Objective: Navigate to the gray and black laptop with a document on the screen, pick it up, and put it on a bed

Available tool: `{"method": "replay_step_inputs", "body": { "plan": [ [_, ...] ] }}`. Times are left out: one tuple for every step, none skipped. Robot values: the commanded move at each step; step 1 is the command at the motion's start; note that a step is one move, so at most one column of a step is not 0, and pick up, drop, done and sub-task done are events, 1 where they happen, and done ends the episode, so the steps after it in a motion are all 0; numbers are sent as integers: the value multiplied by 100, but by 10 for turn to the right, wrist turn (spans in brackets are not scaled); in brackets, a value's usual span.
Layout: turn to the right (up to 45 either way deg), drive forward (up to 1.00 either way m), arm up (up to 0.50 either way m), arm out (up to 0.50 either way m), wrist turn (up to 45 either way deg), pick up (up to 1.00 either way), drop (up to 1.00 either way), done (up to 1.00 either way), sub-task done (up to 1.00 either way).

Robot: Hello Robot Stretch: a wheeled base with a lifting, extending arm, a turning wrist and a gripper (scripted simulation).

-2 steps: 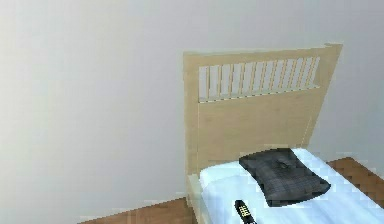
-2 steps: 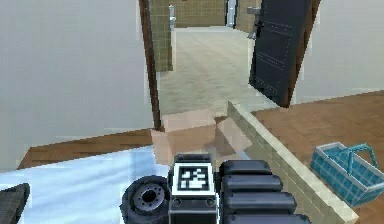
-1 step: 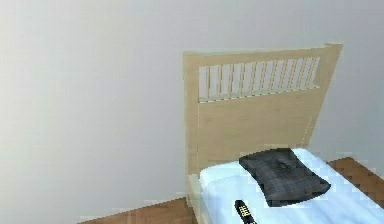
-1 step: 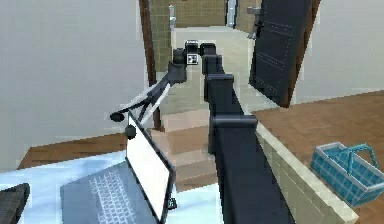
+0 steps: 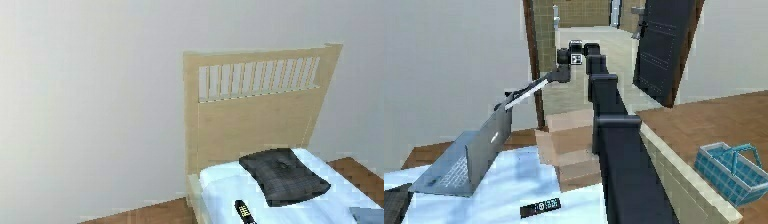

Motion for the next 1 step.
{"method": "replay_step_inputs", "body": {
  "plan": [
    [0, 0, -32, 0, 0, 0, 0, 0, 0]
  ]
}}
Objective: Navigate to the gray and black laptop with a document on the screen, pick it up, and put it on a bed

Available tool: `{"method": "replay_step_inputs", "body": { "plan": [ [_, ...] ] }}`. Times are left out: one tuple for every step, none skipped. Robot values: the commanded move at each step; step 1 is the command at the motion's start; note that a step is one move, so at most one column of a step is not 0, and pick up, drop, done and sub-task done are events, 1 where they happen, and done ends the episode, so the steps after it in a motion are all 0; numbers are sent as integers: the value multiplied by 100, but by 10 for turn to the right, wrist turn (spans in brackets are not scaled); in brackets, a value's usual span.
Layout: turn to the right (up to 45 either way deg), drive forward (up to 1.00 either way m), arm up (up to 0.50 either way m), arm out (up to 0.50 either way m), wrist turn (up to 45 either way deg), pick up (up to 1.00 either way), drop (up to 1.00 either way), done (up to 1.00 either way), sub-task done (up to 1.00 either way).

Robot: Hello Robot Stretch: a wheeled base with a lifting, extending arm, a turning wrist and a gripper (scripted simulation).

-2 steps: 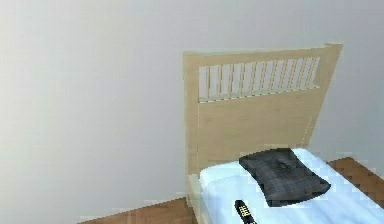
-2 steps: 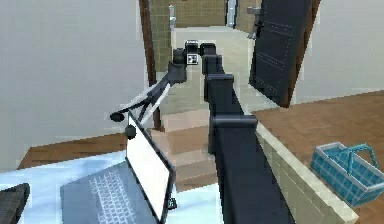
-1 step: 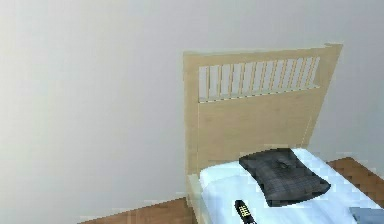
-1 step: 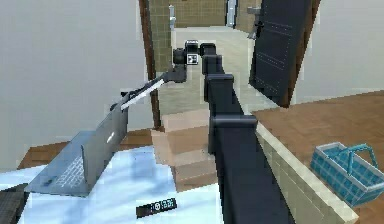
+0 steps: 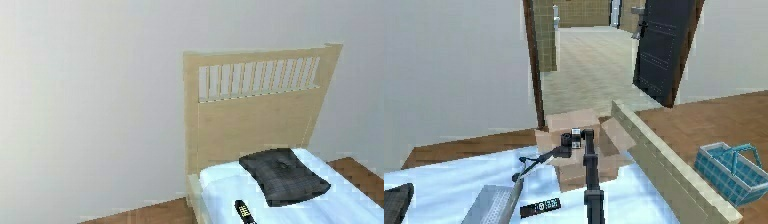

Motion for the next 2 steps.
{"method": "replay_step_inputs", "body": {
  "plan": [
    [0, 0, -32, 0, 0, 0, 0, 0, 0],
    [0, 0, 0, 0, 0, 0, 100, 0, 0]
  ]
}}
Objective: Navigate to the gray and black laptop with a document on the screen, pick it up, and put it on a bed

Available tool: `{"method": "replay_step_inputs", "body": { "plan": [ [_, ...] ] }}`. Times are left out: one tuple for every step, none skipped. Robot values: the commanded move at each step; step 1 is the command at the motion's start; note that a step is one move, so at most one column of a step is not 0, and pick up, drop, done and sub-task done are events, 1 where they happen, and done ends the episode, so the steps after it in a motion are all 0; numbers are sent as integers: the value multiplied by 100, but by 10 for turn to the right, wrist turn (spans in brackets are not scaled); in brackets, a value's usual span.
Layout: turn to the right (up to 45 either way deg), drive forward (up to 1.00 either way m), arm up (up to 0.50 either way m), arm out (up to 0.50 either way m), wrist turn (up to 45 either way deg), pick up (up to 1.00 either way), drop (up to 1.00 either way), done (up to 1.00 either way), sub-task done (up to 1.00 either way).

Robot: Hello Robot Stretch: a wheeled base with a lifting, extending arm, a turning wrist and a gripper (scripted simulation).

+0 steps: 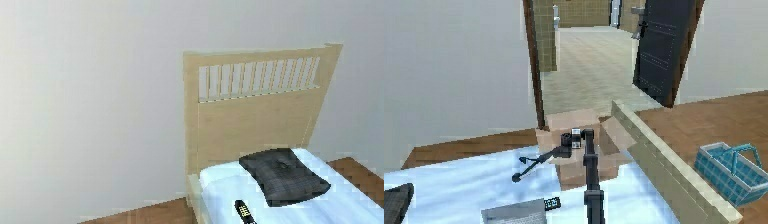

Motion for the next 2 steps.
{"method": "replay_step_inputs", "body": {
  "plan": [
    [0, 0, 10, 0, 0, 0, 0, 0, 0],
    [0, 0, 0, -8, 0, 0, 0, 0, 0]
  ]
}}
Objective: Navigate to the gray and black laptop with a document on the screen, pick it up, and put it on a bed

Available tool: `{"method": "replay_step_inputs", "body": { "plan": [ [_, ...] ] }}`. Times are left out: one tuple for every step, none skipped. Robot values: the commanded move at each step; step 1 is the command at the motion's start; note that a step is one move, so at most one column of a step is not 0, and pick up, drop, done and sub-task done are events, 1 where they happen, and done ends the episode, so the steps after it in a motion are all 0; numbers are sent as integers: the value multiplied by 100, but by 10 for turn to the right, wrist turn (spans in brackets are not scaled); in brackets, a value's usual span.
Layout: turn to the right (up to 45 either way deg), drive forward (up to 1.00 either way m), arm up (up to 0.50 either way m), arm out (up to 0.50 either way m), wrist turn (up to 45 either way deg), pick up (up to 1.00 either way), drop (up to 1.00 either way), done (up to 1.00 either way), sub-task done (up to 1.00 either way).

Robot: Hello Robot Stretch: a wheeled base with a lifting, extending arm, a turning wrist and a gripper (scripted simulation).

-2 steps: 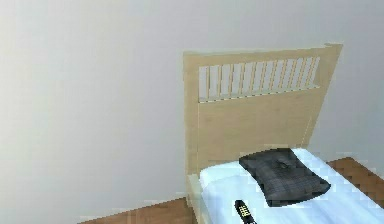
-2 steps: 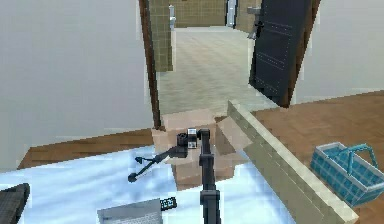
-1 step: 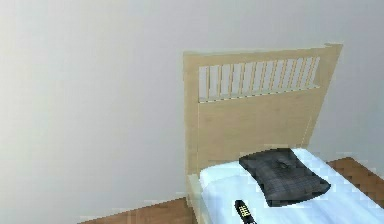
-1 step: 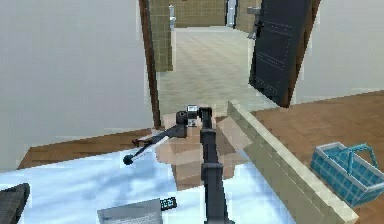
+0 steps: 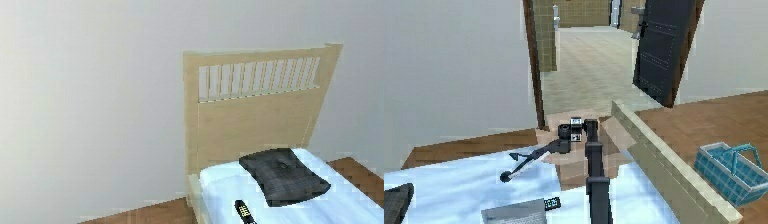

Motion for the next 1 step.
{"method": "replay_step_inputs", "body": {
  "plan": [
    [0, 0, 0, 0, 0, 0, 0, 100, 0]
  ]
}}
